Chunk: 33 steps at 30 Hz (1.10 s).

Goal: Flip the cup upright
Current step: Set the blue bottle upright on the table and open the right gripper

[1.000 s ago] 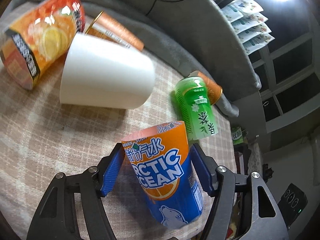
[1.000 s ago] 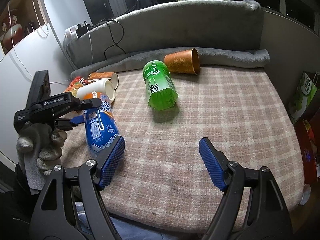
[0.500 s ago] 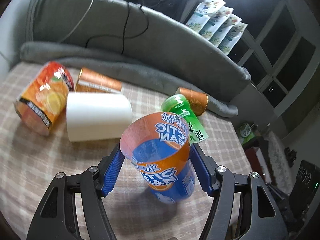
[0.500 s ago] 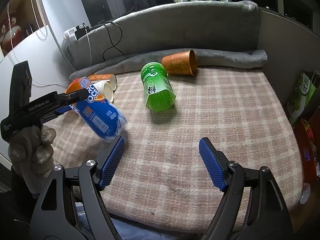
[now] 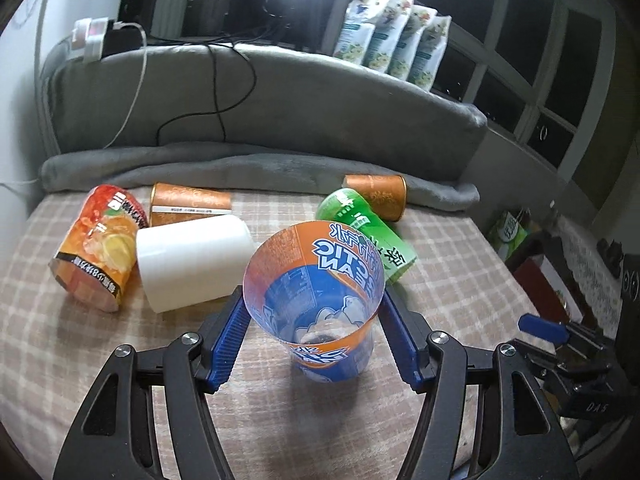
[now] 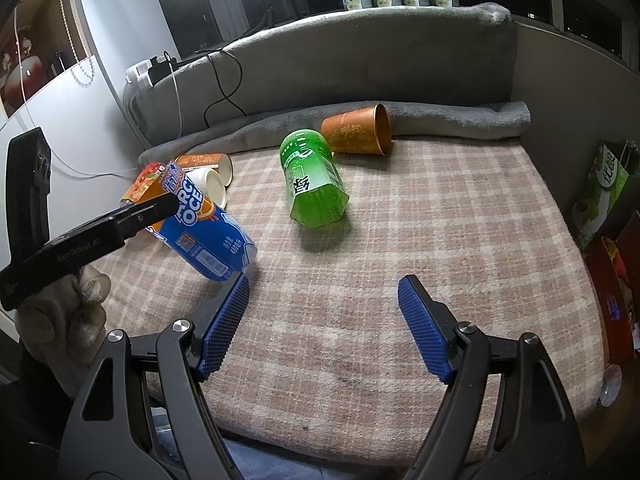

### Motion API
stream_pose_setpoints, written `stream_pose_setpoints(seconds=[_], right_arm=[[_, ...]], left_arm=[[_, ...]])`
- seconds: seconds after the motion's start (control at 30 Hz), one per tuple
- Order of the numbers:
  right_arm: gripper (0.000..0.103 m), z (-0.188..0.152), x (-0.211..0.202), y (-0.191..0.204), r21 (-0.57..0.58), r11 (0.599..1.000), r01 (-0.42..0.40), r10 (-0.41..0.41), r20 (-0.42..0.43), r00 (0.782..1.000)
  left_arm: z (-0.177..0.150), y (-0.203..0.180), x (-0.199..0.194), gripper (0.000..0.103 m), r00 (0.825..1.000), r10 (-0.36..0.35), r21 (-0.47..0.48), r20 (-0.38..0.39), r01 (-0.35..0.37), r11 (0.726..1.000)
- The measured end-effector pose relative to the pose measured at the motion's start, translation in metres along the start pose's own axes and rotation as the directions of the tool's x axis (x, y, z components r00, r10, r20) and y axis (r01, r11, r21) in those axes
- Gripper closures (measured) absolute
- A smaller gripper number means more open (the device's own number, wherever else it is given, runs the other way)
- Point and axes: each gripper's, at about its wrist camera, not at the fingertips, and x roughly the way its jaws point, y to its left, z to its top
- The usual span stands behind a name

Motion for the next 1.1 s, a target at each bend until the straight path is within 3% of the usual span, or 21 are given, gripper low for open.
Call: stream_pose_setpoints(seconds=[0.33,1.1], right_arm=[[0.023,0.000,-0.006,-0.008,0.026,1.000,0.009,-0.010,0.012,1.000],[0.023,-0.001,-0.013,-0.020,0.059,0.998,0.010,-0.012,0.031,0.999]], left_arm=[[0.001,-0.020,0.005,0.039,1.000,0.011,0.069,-0.001,-0.011,0.998],[0.000,-0.042,0.018,0.038,0.998,-0.035,0.102,-0.045,0.040,0.994]])
